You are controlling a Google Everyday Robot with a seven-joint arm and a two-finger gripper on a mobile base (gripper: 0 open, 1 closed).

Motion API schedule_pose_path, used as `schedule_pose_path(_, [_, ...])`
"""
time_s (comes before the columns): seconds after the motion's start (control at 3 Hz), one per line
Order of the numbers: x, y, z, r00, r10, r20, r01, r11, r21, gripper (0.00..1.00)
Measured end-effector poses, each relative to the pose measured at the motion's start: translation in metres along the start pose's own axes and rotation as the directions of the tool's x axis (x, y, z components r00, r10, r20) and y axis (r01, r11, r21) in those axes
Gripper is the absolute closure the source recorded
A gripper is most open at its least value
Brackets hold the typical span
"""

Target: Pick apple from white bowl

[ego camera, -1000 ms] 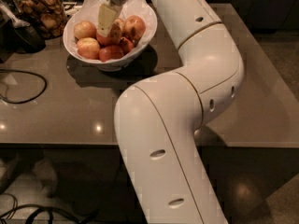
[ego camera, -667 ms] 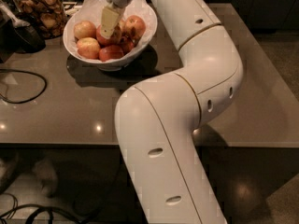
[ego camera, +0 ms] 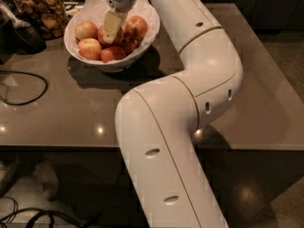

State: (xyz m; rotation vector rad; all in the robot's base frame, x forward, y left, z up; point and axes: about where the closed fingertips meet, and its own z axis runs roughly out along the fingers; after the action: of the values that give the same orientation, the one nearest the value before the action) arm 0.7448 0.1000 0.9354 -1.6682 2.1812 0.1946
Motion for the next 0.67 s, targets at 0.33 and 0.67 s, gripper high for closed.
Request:
schedule_pose_path(0.33, [-0.0003, 0.0021, 0.0085, 1.000, -0.002, -0.006, 0.002, 0.9998, -0.018, 0.39])
schedule_pose_path(0.67, [-0.0008, 0.0045, 0.0182, 1.000, -0.007, -0.016, 0.007, 0.9993, -0.036, 0.39])
